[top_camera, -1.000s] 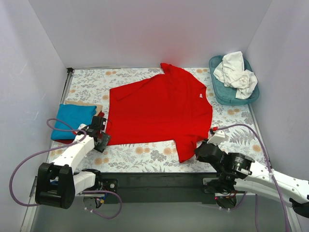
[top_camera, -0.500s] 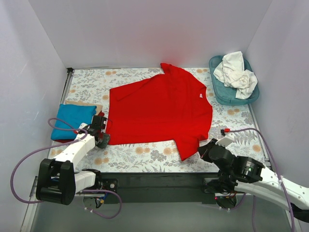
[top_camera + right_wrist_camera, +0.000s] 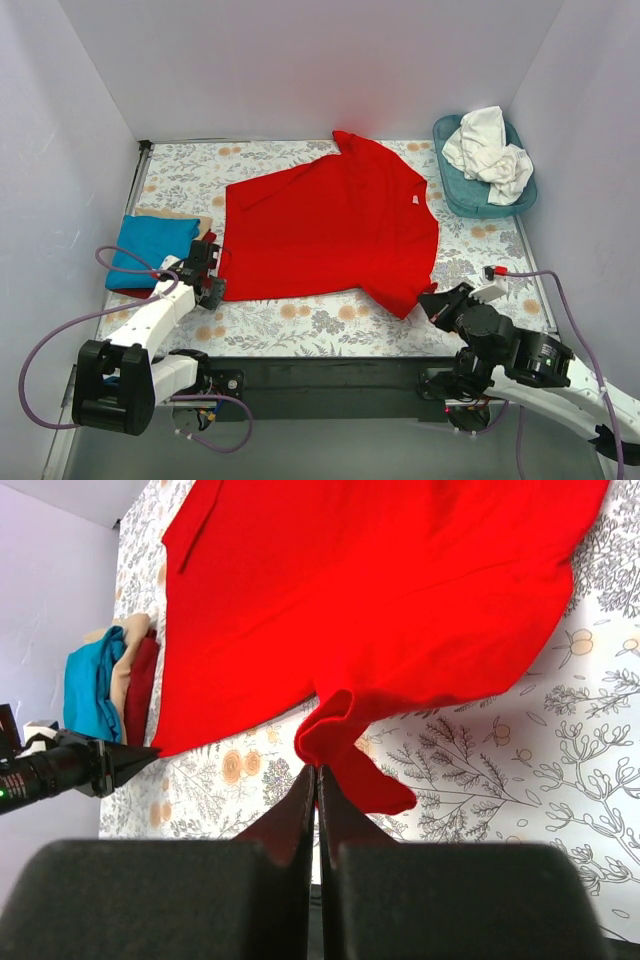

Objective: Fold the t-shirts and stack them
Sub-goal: Fold the tshirt

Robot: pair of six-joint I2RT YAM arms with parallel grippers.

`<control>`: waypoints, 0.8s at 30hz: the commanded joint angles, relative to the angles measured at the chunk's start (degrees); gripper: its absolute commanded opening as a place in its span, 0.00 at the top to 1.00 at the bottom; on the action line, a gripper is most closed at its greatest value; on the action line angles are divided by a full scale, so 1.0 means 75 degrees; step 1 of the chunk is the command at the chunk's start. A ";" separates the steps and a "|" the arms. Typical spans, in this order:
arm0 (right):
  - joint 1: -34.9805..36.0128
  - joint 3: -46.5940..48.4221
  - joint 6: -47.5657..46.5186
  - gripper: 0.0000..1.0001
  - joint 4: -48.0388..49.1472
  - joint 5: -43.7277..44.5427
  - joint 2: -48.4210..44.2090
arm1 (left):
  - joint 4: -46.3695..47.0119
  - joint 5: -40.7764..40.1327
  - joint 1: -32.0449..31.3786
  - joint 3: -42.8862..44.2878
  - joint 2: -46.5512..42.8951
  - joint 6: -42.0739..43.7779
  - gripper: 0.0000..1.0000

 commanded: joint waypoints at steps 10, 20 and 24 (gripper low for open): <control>0.0007 0.1595 -0.1212 0.99 0.0078 0.0772 0.2395 | -0.0336 -0.0119 0.0024 0.0351 -0.0358 0.0127 1.00; -0.0530 0.3483 -0.3776 0.99 0.0931 0.0895 0.5288 | -0.0266 -0.0166 0.0024 0.1440 0.0625 0.0221 1.00; -0.2990 0.3437 -0.5020 0.99 0.2710 -0.1755 0.5935 | -0.0137 -0.0072 0.0024 0.2118 0.1305 0.0232 1.00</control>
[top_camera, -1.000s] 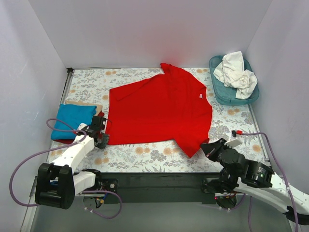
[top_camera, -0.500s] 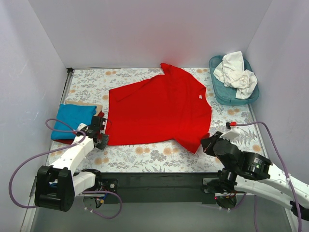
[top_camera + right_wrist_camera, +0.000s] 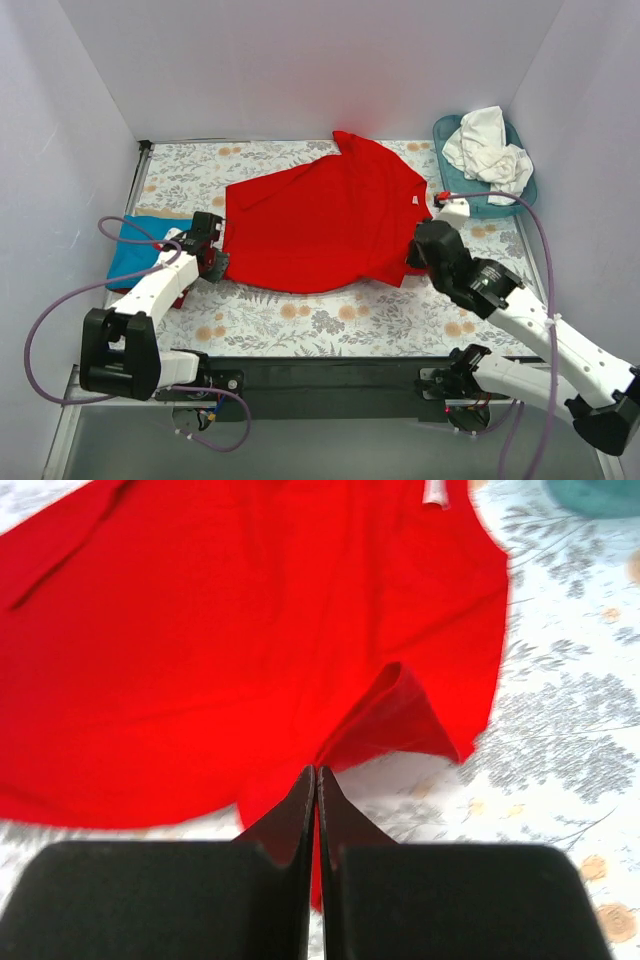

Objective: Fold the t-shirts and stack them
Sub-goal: Fold the tshirt

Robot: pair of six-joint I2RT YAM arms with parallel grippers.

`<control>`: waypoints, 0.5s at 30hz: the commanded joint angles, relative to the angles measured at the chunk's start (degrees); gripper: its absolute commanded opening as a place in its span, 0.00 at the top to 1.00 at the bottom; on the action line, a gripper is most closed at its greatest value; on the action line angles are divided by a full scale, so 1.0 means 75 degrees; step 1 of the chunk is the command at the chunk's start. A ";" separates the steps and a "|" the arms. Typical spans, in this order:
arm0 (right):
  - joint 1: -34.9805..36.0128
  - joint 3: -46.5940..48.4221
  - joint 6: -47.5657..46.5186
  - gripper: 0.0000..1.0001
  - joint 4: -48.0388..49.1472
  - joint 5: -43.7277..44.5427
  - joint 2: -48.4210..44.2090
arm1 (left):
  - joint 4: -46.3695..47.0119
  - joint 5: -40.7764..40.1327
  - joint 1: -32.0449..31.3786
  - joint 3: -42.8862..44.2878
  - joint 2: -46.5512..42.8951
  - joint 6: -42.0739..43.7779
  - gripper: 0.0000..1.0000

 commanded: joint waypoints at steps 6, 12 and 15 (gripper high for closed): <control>-0.2647 0.0609 -0.1955 0.99 0.2047 -0.3302 0.1324 | 0.0076 -0.0104 0.0024 0.1278 0.1091 0.0110 1.00; -0.3468 0.1195 -0.2202 0.99 0.2364 -0.4100 0.2332 | -0.0041 -0.0092 0.0094 0.2134 0.1899 0.0227 1.00; -0.3668 0.1464 -0.2272 0.99 0.2516 -0.4288 0.2754 | -0.0147 -0.0116 0.0211 0.2638 0.2309 0.0274 1.00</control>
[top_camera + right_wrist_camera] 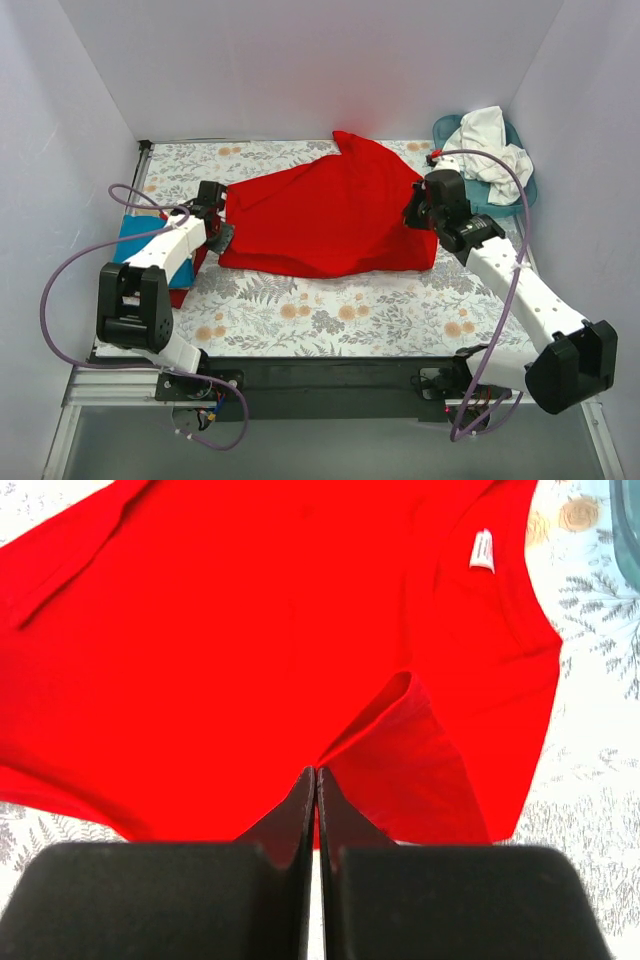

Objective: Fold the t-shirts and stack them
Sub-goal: Fold the tshirt

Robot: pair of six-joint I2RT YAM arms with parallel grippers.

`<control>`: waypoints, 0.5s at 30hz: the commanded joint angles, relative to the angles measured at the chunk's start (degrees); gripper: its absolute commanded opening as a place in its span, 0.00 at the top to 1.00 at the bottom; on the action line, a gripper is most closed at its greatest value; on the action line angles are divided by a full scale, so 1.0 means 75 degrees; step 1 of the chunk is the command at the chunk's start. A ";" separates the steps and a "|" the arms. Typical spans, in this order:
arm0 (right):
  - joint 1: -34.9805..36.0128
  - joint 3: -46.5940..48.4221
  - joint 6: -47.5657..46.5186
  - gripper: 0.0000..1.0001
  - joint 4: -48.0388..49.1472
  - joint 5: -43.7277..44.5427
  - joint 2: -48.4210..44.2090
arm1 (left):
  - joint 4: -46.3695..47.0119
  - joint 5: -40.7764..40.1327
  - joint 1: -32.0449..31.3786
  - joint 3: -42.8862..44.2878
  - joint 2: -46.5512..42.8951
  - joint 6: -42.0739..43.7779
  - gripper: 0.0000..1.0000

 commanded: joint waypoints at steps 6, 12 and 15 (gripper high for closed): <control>-0.0513 0.1232 -0.0431 0.99 0.0646 -0.0818 0.1059 | -0.0182 0.0021 0.0425 0.1100 0.0690 0.0193 1.00; -0.0760 0.1946 -0.0619 0.99 0.0681 -0.1041 0.1798 | -0.0136 0.0115 0.0554 0.1580 0.1170 0.0252 1.00; -0.0830 0.2286 -0.0713 0.99 0.0669 -0.1135 0.2173 | -0.0042 0.0198 0.0566 0.1767 0.1381 0.0263 1.00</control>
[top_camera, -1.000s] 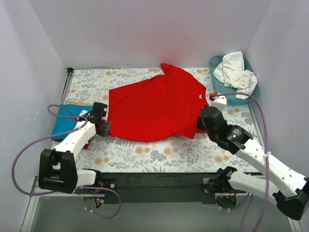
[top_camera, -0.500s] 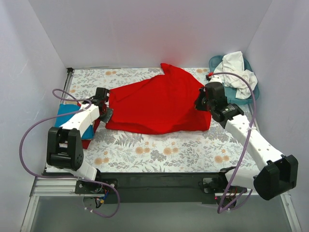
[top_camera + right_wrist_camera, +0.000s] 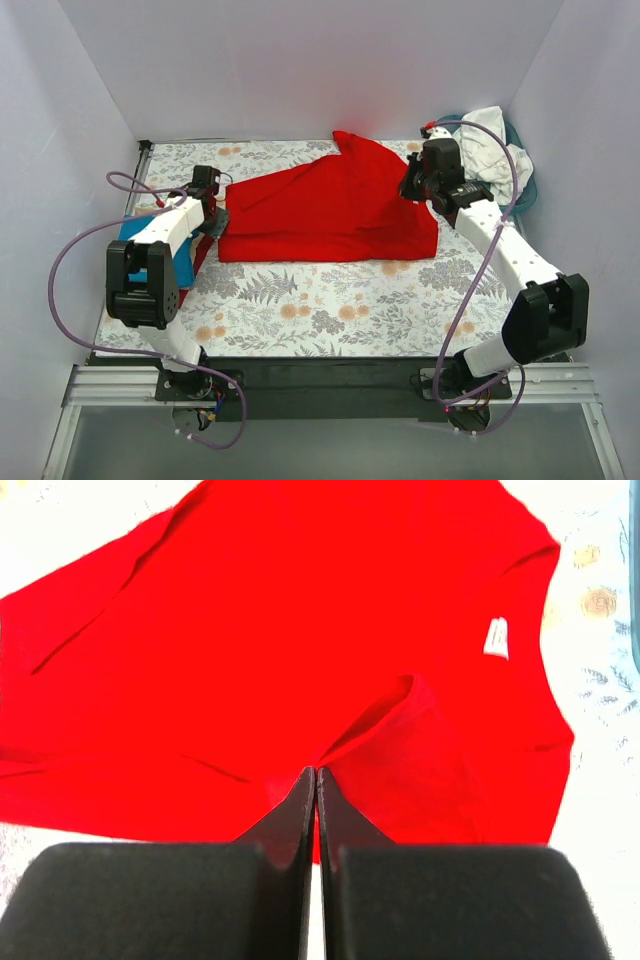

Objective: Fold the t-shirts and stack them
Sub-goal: Fold the tshirt

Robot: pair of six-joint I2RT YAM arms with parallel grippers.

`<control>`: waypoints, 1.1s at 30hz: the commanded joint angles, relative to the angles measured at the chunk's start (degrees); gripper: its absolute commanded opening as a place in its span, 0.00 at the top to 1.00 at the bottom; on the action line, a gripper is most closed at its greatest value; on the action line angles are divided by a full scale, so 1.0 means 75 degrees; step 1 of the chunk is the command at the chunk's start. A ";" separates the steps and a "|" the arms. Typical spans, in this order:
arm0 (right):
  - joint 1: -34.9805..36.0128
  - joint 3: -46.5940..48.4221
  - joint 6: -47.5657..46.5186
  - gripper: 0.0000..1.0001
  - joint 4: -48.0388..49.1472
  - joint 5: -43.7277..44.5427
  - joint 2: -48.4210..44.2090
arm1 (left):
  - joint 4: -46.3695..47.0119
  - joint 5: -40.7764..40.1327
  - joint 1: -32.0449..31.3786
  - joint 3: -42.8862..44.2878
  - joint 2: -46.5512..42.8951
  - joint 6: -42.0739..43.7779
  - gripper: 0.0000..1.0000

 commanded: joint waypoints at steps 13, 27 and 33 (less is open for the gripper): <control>-0.0547 0.1086 -0.0343 0.99 0.0349 -0.0317 0.0883 | -0.0030 0.0169 0.0103 0.1187 0.0773 0.0097 1.00; -0.0840 0.1157 -0.0308 0.99 0.0396 -0.0492 0.1234 | 0.0145 0.0333 0.0232 0.1386 0.1206 0.0203 1.00; -0.0887 0.1168 -0.0273 0.99 0.0454 -0.0551 0.1445 | 0.0274 0.0474 0.0256 0.1480 0.1441 0.0285 1.00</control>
